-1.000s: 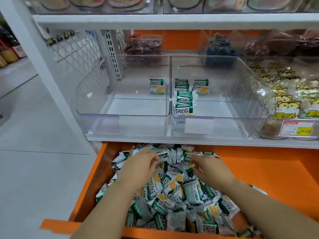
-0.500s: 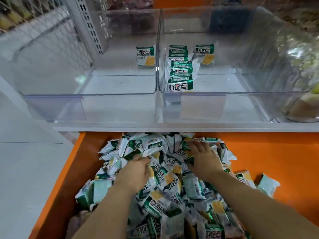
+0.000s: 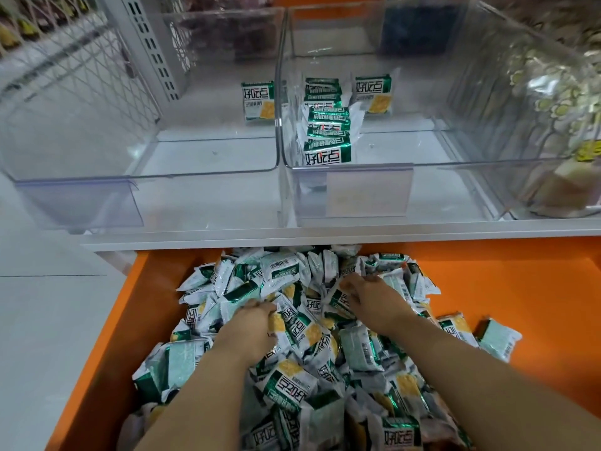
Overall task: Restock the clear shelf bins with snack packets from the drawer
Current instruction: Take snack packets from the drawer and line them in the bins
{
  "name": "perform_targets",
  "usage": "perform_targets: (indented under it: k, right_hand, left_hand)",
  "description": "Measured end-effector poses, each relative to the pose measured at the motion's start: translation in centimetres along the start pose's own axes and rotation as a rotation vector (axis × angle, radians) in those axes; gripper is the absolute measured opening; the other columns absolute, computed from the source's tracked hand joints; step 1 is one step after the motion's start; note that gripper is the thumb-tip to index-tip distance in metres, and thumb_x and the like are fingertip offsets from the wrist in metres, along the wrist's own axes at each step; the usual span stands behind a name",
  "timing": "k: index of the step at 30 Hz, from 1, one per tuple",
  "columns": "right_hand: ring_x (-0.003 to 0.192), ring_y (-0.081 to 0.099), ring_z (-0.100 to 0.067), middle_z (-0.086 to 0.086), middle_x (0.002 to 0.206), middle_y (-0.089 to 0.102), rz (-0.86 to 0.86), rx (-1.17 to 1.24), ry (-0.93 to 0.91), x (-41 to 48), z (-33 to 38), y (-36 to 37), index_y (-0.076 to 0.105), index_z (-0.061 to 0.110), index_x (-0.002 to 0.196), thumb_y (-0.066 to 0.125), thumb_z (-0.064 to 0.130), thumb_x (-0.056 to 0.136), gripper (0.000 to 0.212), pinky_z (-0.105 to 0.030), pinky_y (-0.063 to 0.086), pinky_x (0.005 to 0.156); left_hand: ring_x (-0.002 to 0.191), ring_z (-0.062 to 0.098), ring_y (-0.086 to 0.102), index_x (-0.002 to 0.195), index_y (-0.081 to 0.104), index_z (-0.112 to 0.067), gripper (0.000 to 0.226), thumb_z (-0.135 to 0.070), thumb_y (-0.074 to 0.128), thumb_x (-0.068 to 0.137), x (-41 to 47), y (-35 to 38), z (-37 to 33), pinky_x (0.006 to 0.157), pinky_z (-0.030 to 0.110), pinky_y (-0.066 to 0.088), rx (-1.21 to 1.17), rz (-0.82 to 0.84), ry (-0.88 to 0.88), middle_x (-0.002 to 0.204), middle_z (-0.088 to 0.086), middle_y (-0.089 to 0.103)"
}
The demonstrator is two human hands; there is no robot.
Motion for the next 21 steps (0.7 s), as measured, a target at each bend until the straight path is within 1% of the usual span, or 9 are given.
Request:
perform_targets:
  k: [2, 4, 6, 9, 11, 14, 18, 19, 21]
  right_hand:
    - [0.115, 0.050, -0.034, -0.016, 0.119, 0.056, 0.025, -0.004, 0.022, 0.1, -0.1, 0.2, 0.036, 0.025, 0.129, 0.043, 0.026, 0.095, 0.035, -0.042, 0.051, 0.089]
    - [0.130, 0.037, -0.035, -0.018, 0.135, 0.046, 0.060, 0.014, 0.029, 0.1, 0.1, 0.4, 0.025, 0.023, 0.144, 0.046, 0.028, 0.094, 0.054, -0.043, 0.043, 0.101]
    - [0.138, 0.026, -0.034, -0.016, 0.147, 0.031, 0.112, 0.050, 0.029, 0.3, 0.4, 0.6, 0.017, 0.019, 0.151, 0.051, 0.027, 0.093, 0.068, -0.042, 0.032, 0.110]
    - [0.133, 0.037, -0.035, -0.013, 0.152, 0.026, 0.258, 0.236, 0.096, 0.5, 0.4, 1.8, 0.014, 0.020, 0.152, 0.067, 0.028, 0.083, 0.087, -0.043, 0.040, 0.105]
    - [0.131, 0.041, -0.032, -0.011, 0.152, 0.029, 0.282, 0.237, 0.122, 0.5, 0.3, 2.2, 0.015, 0.020, 0.152, 0.074, 0.033, 0.078, 0.096, -0.040, 0.041, 0.104]
    - [0.134, 0.037, -0.031, -0.012, 0.149, 0.033, 0.238, 0.133, 0.103, 0.7, 0.3, 2.0, 0.021, 0.019, 0.151, 0.075, 0.041, 0.076, 0.095, -0.039, 0.040, 0.106]
    - [0.143, 0.015, -0.034, -0.007, 0.153, 0.025, 0.195, -0.037, 0.020, 0.1, 1.0, 1.2, 0.023, 0.021, 0.151, 0.071, 0.043, 0.076, 0.091, -0.044, 0.030, 0.111]
    - [0.141, 0.019, -0.034, -0.008, 0.151, 0.029, 0.187, -0.061, -0.005, 0.0, 1.2, 1.1, 0.026, 0.018, 0.150, 0.071, 0.041, 0.077, 0.088, -0.044, 0.031, 0.111]
    - [0.131, 0.037, -0.031, -0.011, 0.142, 0.041, 0.193, -0.068, -0.046, -0.6, 1.6, 0.3, 0.032, 0.015, 0.146, 0.071, 0.036, 0.078, 0.082, -0.040, 0.040, 0.105]
  left_hand:
    - [0.132, 0.022, 0.038, 0.143, 0.037, -0.019, 0.060, -0.020, 0.063, 0.089, -0.1, -0.1, -0.2, 0.107, 0.033, 0.035, -0.006, -0.001, 0.003, 0.140, 0.006, 0.040]
    - [0.126, 0.021, 0.043, 0.141, 0.039, -0.018, 0.058, -0.020, 0.062, 0.088, -0.1, -0.3, -0.4, 0.103, 0.031, 0.038, -0.007, 0.002, 0.005, 0.136, 0.005, 0.041]
    - [0.119, 0.020, 0.046, 0.139, 0.040, -0.018, 0.055, -0.020, 0.061, 0.088, -0.1, -0.4, -0.4, 0.099, 0.030, 0.042, -0.014, 0.004, -0.002, 0.132, 0.004, 0.042]
    - [0.113, 0.018, 0.048, 0.136, 0.043, -0.016, 0.054, -0.021, 0.063, 0.086, -0.1, -0.4, -0.5, 0.096, 0.027, 0.043, -0.016, 0.006, -0.009, 0.128, 0.004, 0.042]
    - [0.116, 0.019, 0.047, 0.137, 0.042, -0.015, 0.057, -0.023, 0.065, 0.085, -0.2, -0.4, -0.5, 0.098, 0.027, 0.041, -0.005, 0.014, -0.010, 0.130, 0.004, 0.043]
    - [0.116, 0.020, 0.049, 0.140, 0.039, -0.015, 0.060, -0.025, 0.065, 0.086, -0.3, -0.5, -0.7, 0.098, 0.028, 0.041, 0.004, 0.033, -0.013, 0.129, 0.005, 0.049]
    - [0.114, 0.021, 0.054, 0.140, 0.041, -0.015, 0.061, -0.026, 0.067, 0.086, -0.6, -0.6, -0.8, 0.096, 0.031, 0.045, -0.011, 0.050, -0.038, 0.130, 0.006, 0.055]
    - [0.115, 0.021, 0.054, 0.140, 0.041, -0.015, 0.060, -0.026, 0.066, 0.086, -0.8, -0.7, -0.9, 0.096, 0.032, 0.045, -0.003, 0.050, -0.045, 0.131, 0.006, 0.054]
    - [0.113, 0.021, 0.055, 0.136, 0.045, -0.015, 0.054, -0.025, 0.065, 0.087, -1.3, -1.3, -1.0, 0.094, 0.034, 0.047, 0.038, 0.023, -0.048, 0.128, 0.006, 0.056]
Point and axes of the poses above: each hand's wrist, its own x-axis towards the middle knuckle, its own y-axis out of the palm, z = x × y, the point moved 3 cm from there along x, towards the middle knuckle
